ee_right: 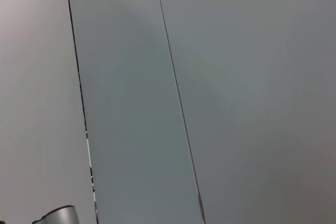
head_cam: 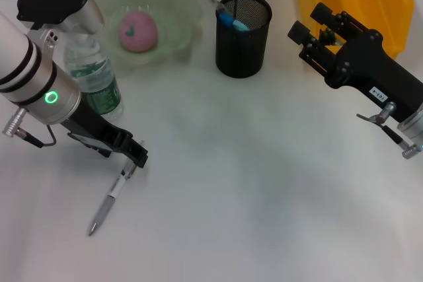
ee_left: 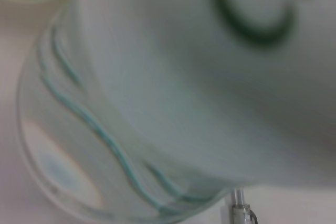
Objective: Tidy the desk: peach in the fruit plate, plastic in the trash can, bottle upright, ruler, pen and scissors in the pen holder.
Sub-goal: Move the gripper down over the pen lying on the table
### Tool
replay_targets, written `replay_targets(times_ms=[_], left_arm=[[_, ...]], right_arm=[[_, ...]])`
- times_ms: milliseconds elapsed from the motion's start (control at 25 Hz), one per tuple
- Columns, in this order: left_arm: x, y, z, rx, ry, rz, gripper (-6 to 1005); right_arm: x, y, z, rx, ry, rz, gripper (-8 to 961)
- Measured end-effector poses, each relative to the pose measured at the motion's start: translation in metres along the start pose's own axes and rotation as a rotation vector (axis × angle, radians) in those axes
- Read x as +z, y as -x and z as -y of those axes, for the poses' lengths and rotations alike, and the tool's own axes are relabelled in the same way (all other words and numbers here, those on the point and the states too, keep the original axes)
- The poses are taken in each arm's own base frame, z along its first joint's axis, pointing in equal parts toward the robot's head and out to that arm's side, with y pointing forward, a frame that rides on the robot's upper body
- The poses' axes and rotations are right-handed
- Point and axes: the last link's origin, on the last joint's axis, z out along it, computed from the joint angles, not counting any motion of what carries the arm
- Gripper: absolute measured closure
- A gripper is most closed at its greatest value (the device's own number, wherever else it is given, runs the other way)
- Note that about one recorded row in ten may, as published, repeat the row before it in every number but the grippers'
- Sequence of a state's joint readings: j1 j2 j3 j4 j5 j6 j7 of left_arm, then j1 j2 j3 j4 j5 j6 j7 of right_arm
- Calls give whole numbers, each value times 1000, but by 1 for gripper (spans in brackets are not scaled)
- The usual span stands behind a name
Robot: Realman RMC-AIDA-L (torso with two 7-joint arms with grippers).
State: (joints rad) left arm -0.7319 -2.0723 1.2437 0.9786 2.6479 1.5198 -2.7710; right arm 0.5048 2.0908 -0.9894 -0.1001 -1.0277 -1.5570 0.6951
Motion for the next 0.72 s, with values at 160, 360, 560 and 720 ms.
replay_targets(times_ms=[160,360,560,720], left_arm=[[0,-1,-1,3,3,-3,225],[0,-3,-4,15,2,-7,225],[1,-4,-6,33,-7,0,225],[2,-4,-6,43,-13,9,225]], right_arm=[[0,0,1,-1,-1,-2,369],[1,0,2,-1,-5,-8,369],[2,0,2,0,-5,-7,369],[3,0,3,0,-8,-12,369]])
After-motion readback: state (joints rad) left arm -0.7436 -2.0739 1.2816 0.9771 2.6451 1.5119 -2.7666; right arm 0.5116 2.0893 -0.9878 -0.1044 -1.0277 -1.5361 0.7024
